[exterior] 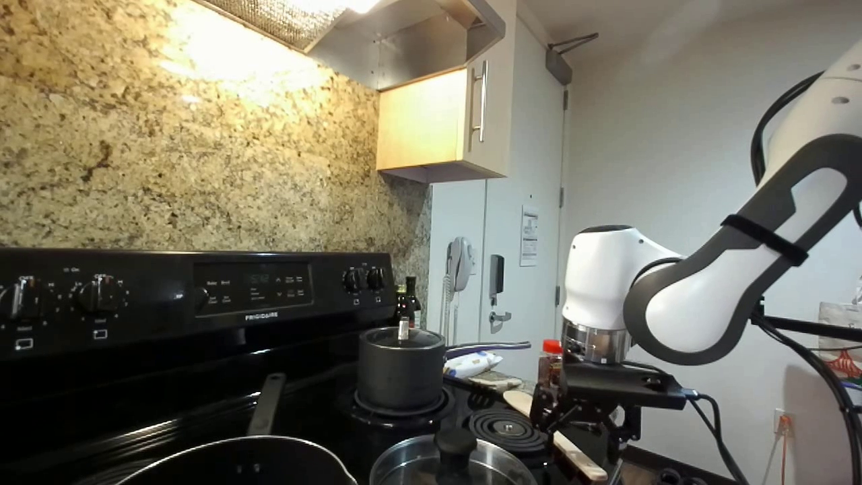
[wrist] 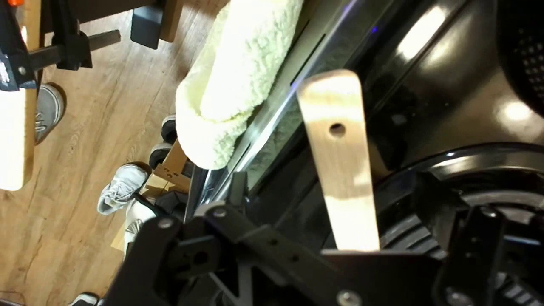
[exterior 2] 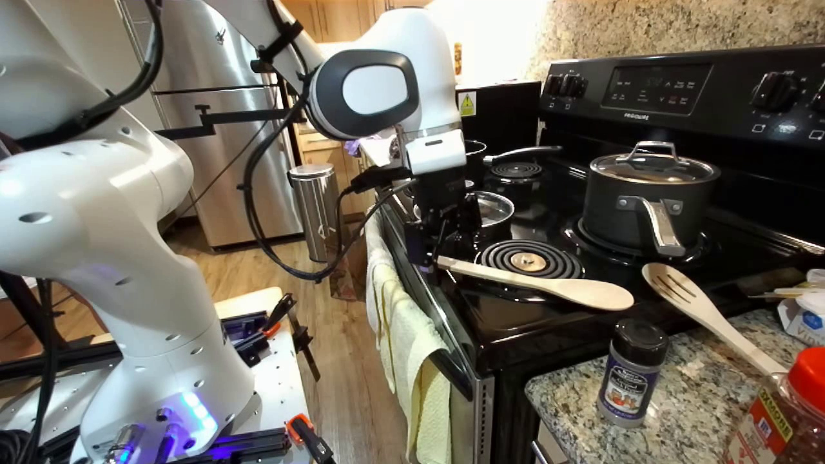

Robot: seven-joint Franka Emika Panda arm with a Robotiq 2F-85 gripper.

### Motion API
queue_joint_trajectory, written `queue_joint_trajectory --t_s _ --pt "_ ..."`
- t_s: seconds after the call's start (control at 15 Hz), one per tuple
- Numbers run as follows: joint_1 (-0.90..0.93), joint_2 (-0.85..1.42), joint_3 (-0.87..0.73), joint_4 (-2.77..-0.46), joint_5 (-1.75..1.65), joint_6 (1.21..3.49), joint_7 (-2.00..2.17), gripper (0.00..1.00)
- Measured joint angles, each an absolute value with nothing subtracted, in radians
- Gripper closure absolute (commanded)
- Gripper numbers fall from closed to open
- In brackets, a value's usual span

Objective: Place the wooden spoon in the pot

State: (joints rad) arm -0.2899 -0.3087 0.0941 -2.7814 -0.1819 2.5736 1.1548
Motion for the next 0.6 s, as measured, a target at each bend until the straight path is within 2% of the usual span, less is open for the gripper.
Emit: queue_joint_trajectory --t_s 0.27,0.6 --pt "-0.288 -0.300 0.093 -2.783 -0.216 2.570 1.177 0.55" --pt "-0.287 -0.318 0.088 -2.783 -0.221 2.547 1.183 0.90"
